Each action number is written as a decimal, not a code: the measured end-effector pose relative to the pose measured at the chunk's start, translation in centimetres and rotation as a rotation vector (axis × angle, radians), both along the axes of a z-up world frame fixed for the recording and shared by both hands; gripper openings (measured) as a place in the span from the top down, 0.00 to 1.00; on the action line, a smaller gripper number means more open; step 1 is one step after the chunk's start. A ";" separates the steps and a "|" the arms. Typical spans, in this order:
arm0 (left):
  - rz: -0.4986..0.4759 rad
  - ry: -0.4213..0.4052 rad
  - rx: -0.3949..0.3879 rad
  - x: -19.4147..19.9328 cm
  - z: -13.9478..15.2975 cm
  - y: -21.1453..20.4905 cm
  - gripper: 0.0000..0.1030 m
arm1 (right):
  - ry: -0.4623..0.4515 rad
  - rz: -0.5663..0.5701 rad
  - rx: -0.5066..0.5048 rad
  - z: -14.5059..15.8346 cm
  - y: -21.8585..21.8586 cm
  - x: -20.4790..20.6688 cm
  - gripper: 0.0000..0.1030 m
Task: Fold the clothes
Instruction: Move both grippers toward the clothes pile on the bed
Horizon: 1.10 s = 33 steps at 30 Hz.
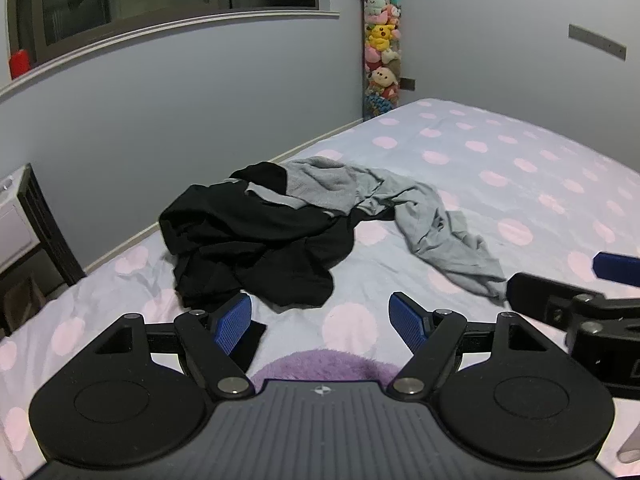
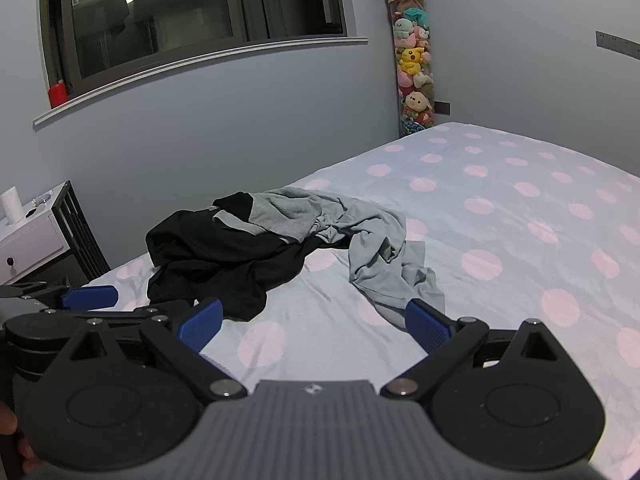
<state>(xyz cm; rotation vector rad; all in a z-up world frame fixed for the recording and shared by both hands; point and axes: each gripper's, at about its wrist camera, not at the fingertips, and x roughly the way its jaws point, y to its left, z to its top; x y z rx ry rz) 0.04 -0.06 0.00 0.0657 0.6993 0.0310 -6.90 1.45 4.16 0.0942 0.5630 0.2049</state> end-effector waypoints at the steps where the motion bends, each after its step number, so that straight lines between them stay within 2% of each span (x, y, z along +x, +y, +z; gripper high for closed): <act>1: 0.000 0.001 0.000 0.1 0.0 -0.2 0.27 | 0.002 -0.001 0.000 0.0 0.0 0.0 0.04; 4: -0.002 0.004 -0.002 0.4 -0.1 -1.1 0.27 | 0.006 -0.003 0.000 0.0 0.2 0.1 0.04; 8: -0.009 -0.022 -0.086 0.0 -0.1 0.3 0.27 | 0.013 -0.007 -0.001 -0.1 0.3 0.1 0.04; 33: -0.004 -0.004 -0.021 0.2 -0.3 -0.4 0.27 | 0.021 -0.014 -0.012 0.0 0.3 0.0 0.04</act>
